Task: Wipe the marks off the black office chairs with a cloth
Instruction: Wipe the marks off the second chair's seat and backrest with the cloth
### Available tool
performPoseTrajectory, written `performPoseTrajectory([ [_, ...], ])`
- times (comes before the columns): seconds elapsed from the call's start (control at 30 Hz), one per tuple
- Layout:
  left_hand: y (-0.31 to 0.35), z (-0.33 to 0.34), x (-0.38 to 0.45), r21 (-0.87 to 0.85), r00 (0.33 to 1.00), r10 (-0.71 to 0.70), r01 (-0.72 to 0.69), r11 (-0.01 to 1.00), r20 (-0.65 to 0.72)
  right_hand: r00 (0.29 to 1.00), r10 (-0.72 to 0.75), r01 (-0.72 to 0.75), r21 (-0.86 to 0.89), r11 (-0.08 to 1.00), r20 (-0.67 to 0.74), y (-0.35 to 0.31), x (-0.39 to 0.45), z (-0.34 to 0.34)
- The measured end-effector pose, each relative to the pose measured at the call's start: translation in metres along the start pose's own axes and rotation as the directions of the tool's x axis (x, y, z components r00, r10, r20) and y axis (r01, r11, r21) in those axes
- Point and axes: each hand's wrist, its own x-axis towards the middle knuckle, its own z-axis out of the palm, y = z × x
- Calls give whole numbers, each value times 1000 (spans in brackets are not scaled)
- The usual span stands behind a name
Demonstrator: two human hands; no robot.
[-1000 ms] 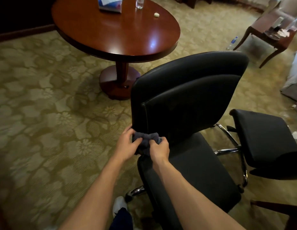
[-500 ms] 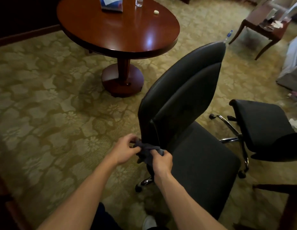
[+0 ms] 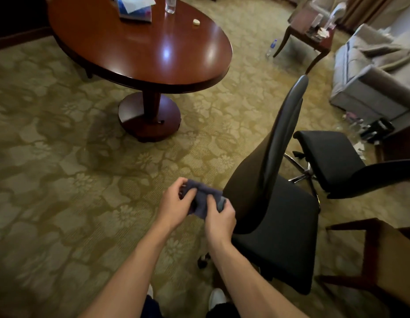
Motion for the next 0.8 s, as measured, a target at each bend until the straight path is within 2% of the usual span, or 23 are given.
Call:
performPoseTrajectory([
  [0.1,14,-16,13,-67,999,49,-49,997,2,984,-174,164,-169,972,-46,-24,3,7],
  [0.17,20,-25,20,-151,999,34,-32,988,9,967,-250,241,-151,959,-44,-38,4,12],
  [0.2,22,-29,24,-175,1000,28,-26,984,6,966,-259,257,-89,962,-13,-44,6,15],
  [0.3,33,-41,37,-246,1000,-7,0,969,-28,957,-227,199,161,967,180,-58,12,31],
  [0.4,45,-57,53,-455,990,-134,105,884,-32,926,-243,170,254,952,290,-72,23,50],
  [0.47,51,-72,67,-555,980,-198,162,816,-5,904,-189,64,314,947,384,-82,31,65],
  [0.53,55,-89,83,-610,975,-222,182,771,11,840,-107,-90,331,939,532,-92,41,82],
  [0.63,61,-118,112,-600,976,-216,186,778,23,726,-81,-141,264,954,683,-105,56,109],
  [0.7,66,-135,133,-551,974,-221,209,808,45,708,-121,-113,281,953,696,-116,66,127],
  [0.8,66,-159,167,-437,970,-234,241,867,70,719,-194,-59,336,940,668,-132,86,154],
])
